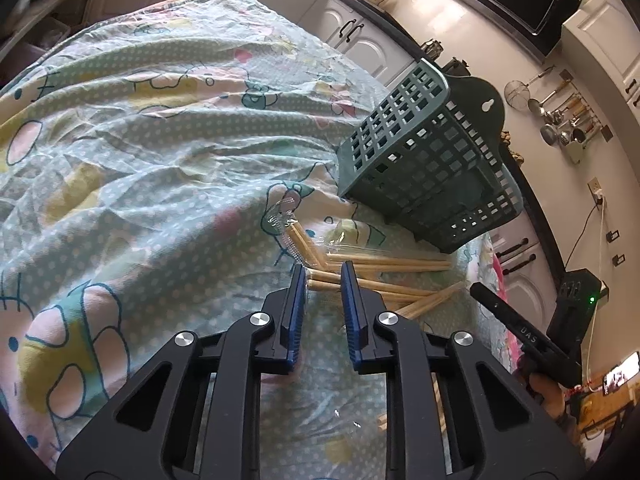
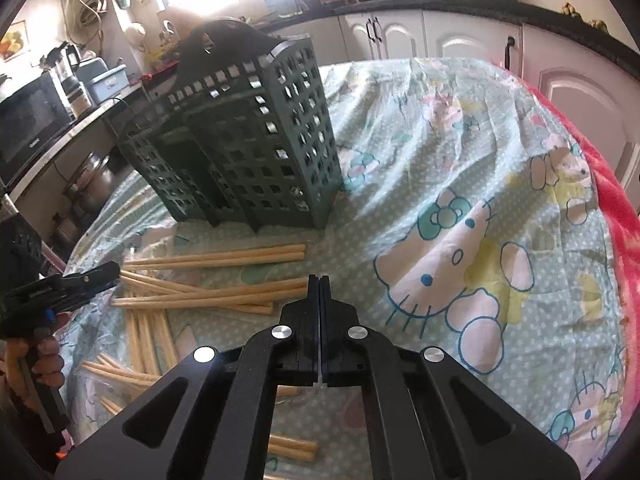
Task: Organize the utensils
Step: 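Lift the held chopsticks off the sheet with both tools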
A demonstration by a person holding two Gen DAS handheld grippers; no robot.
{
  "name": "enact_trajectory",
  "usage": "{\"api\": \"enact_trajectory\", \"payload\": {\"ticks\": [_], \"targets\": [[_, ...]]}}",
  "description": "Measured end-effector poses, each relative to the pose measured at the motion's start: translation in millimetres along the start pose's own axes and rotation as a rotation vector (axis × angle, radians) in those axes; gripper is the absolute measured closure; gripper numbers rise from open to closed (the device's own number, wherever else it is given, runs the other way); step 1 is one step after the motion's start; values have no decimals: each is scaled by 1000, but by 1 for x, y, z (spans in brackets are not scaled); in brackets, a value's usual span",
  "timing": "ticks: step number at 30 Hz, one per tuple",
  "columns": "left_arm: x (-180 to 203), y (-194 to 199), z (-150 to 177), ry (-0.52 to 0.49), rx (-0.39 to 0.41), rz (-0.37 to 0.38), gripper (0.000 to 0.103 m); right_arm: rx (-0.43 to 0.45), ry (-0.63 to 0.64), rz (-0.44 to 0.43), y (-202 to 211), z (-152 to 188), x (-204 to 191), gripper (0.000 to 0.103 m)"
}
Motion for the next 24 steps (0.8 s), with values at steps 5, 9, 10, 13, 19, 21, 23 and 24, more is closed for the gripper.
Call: {"api": "enact_trajectory", "payload": {"ticks": [5,9,10,13,19,21,23,24], "targets": [[9,12,-3,-29,23,11,95,56,12,1,20,-11,-3,102],[18,26,-5,-63,53,6,96,58,18,9,26,-13,-1,102],[19,28,-6,-70,59,5,96,28,21,4,22,-10,2,102],[26,39,-11,-92,87,-2,96,-29,-19,32,11,0,14,102],[34,56,-21,-126,136,-20,97,-105,-132,-4,-3,7,18,57],[36,62,-24,-136,154,-27,98,-130,-153,-16,-7,7,14,57],[38,68,-26,-146,167,-27,98,-162,-178,-24,-13,8,10,57],[40,70,-27,-153,171,-30,98,-180,-200,-36,-17,9,9,57]]}}
Point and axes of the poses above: each gripper's, at about its wrist camera, not at the fingertips, and y roughly against the way its jaws point, x to its right, z to its underside, the point moved 9 cm from there along -y, roughly the way its jaws point, and after that the axes turned 8 degrees about z, right-handed, at the moved point
